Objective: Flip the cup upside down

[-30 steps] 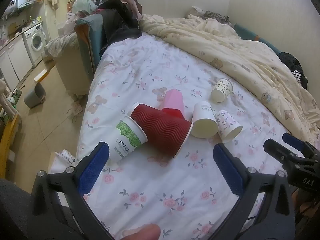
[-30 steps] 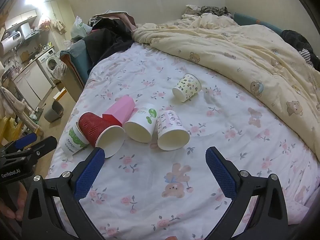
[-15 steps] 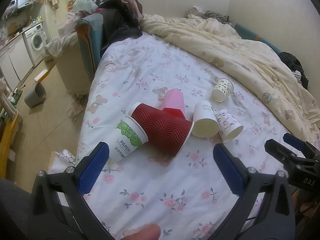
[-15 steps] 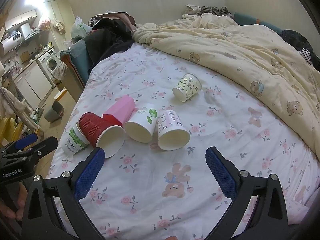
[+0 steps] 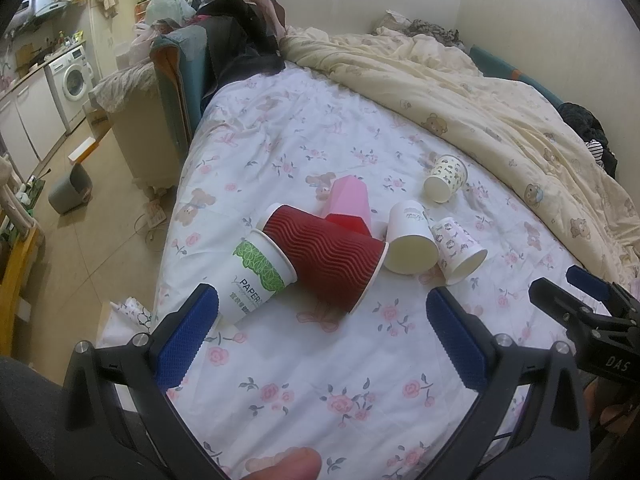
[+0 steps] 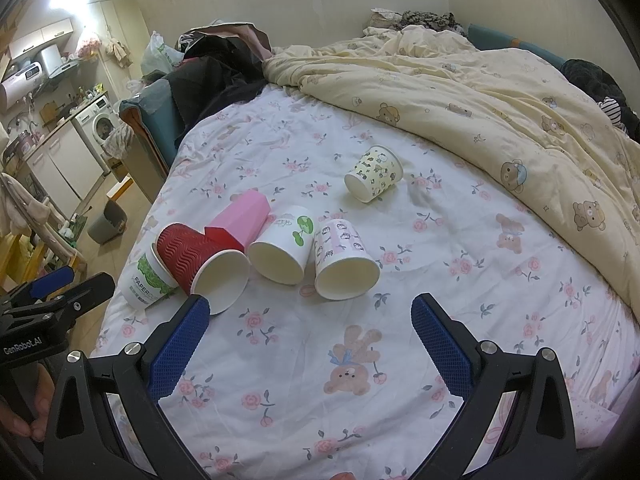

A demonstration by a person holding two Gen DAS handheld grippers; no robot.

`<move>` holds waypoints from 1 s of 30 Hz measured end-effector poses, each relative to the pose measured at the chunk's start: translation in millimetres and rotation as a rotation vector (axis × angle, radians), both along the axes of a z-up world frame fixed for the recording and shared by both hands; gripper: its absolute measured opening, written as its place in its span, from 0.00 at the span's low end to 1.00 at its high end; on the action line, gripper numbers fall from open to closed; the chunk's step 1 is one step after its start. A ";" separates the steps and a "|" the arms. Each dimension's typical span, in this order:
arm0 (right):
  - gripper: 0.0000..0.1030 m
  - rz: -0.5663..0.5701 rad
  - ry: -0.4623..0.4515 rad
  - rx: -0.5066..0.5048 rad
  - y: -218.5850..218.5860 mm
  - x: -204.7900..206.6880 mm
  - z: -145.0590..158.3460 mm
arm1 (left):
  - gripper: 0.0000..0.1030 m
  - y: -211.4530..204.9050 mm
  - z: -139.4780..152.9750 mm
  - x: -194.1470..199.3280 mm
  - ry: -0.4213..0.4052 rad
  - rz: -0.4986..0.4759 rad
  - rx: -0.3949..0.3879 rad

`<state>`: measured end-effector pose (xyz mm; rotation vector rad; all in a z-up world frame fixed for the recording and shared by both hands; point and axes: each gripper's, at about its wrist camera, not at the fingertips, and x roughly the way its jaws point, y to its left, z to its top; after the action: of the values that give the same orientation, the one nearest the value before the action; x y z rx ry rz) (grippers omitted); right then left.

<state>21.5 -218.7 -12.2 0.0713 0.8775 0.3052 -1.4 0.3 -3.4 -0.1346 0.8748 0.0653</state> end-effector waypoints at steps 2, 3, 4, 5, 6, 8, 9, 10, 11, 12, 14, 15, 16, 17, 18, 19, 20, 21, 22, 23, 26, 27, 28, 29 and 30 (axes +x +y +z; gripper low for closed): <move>1.00 -0.001 0.001 0.000 -0.2 0.1 -0.1 | 1.00 -0.3 0.0 0.0 0.000 0.001 0.001; 1.00 -0.001 0.001 0.000 -0.2 0.0 0.0 | 1.00 -0.3 -0.3 -0.2 0.000 0.001 0.001; 1.00 -0.001 0.000 0.000 -0.2 0.1 -0.1 | 1.00 -0.2 0.1 0.2 0.002 0.001 0.001; 1.00 -0.001 -0.001 -0.001 -0.2 -0.1 0.0 | 1.00 -0.2 -0.2 0.0 0.002 0.001 0.000; 1.00 -0.001 -0.001 -0.001 -0.3 0.0 -0.2 | 1.00 -0.3 0.2 0.3 0.002 0.001 0.001; 1.00 0.000 0.000 -0.001 -0.6 0.0 -0.1 | 1.00 -0.2 0.0 0.1 0.001 0.001 0.001; 1.00 0.000 0.000 -0.002 -0.7 -0.1 -0.1 | 1.00 -0.1 0.1 0.2 0.002 0.001 0.000; 1.00 0.000 0.000 -0.002 -0.8 0.0 -0.1 | 1.00 -0.2 0.1 0.3 0.002 0.000 0.000; 1.00 0.000 0.000 -0.002 -0.8 0.0 -0.2 | 1.00 -0.2 0.1 0.4 0.003 0.000 0.001; 1.00 0.000 0.000 -0.002 -0.2 -0.1 -0.7 | 1.00 -0.2 -0.2 0.2 0.003 0.000 0.000; 1.00 0.000 0.002 -0.002 1.1 -0.4 -1.5 | 1.00 -0.2 0.1 0.1 0.003 0.000 -0.001; 1.00 -0.001 0.001 -0.002 -0.6 0.0 1.1 | 1.00 -0.3 0.2 0.4 0.002 0.000 0.001; 1.00 -0.001 0.001 -0.002 -0.5 -0.1 1.0 | 1.00 -0.3 0.1 0.5 0.002 0.001 0.001; 1.00 0.000 0.000 -0.002 -0.4 0.0 1.1 | 1.00 -0.2 -0.2 0.5 0.003 0.001 0.000; 1.00 0.000 0.000 -0.003 -0.4 0.1 1.0 | 1.00 -0.2 -0.5 0.5 0.004 0.000 -0.003; 1.00 0.000 0.001 -0.003 -0.4 0.1 1.0 | 1.00 -0.3 0.2 0.5 0.004 0.000 -0.001; 1.00 0.000 0.001 -0.003 -0.3 0.2 1.0 | 1.00 0.1 -1.1 0.3 0.004 0.001 -0.001; 1.00 0.000 0.002 -0.002 -0.2 0.1 0.9 | 1.00 1.1 -2.2 0.4 0.004 0.001 -0.001; 1.00 -0.001 0.001 -0.003 -0.1 -0.3 1.3 | 1.00 1.0 -2.6 0.3 0.004 0.001 -0.002; 1.00 -0.001 -0.001 -0.003 0.2 -0.6 1.7 | 1.00 1.1 -2.3 0.5 0.005 0.000 -0.002; 1.00 -0.001 0.000 -0.002 -2.1 1.1 -1.1 | 1.00 0.9 -4.6 -0.6 0.006 -0.001 -0.003; 1.00 -0.002 0.001 -0.002 -2.2 0.8 -0.9 | 1.00 0.2 -5.8 -0.9 0.006 -0.002 -0.003; 1.00 -0.001 0.000 -0.002 -1.9 0.7 -0.8 | 1.00 0.6 -5.2 -0.6 0.005 0.000 -0.003; 1.00 0.000 0.000 -0.003 -2.1 0.8 -0.8 | 1.00 0.6 -5.1 -0.6 0.005 0.000 -0.004; 1.00 -0.001 0.000 -0.004 -1.6 0.5 -0.7 | 1.00 0.4 -5.7 -0.8 0.006 0.000 -0.003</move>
<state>22.0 -220.3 -12.9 0.0680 0.8780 0.3028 -2.2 0.7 -9.1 -0.1378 0.8805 0.0643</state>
